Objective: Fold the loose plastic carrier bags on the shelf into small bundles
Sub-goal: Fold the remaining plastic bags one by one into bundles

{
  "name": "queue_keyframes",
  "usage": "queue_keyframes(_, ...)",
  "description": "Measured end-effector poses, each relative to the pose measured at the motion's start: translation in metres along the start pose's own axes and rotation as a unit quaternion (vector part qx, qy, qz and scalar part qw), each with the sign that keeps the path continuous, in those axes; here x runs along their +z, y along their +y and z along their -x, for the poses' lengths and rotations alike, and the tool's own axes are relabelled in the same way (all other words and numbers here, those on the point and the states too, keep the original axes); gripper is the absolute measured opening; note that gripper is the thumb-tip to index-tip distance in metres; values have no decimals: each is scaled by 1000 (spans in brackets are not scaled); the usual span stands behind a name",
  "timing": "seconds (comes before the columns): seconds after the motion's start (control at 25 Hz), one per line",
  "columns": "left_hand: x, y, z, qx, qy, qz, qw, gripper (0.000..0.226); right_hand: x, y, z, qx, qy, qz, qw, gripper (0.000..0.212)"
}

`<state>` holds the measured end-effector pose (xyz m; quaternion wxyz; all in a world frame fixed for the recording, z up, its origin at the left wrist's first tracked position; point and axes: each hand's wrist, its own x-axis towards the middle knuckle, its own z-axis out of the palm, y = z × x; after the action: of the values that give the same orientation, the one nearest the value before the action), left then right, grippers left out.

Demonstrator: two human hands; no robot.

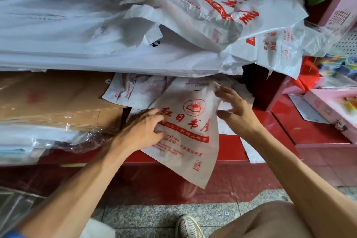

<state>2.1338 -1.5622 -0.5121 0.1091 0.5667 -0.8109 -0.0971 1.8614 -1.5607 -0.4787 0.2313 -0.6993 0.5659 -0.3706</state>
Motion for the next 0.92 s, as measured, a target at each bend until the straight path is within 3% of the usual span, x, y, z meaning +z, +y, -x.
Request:
queue_keyframes(0.08, -3, 1, 5, 33, -4, 10, 999, 37, 3, -6, -2, -82, 0, 33, 996, 54)
queue_keyframes(0.12, -4, 2, 8, 43, -14, 6, 999, 36, 5, -1, -4, -58, 11, 40, 997, 55)
queue_keyframes(0.24, -6, 4, 15, 51, -43, -17, 998, 36, 10, 17, -6, 135, 21, -3, 991, 60)
queue_keyframes(0.36, -9, 6, 22, 65, -42, -45, 996, 43, 8, 26, -4, 195, 21, -75, 978, 66)
queue_keyframes(0.48, -17, 13, 34, 90, -125, -21, 988, 77, 6, 22, 1, 175, 24, 67, 982, 49)
queue_keyframes(0.6, -17, 20, 44, 101, -213, -70, 969, 106, 6, 16, 8, 175, -27, 193, 965, 24)
queue_keyframes(0.68, -14, 22, 45, 104, -190, -61, 974, 90, 5, 13, 13, 174, -60, 192, 964, 23)
queue_keyframes(0.8, -13, 23, 40, 98, -121, 54, 986, 43, 1, 12, 14, 207, -38, 149, 966, 23)
queue_keyframes(0.92, -9, 20, 37, 26, -86, 187, 978, 41, -2, 13, 12, 278, 8, 27, 960, 23)
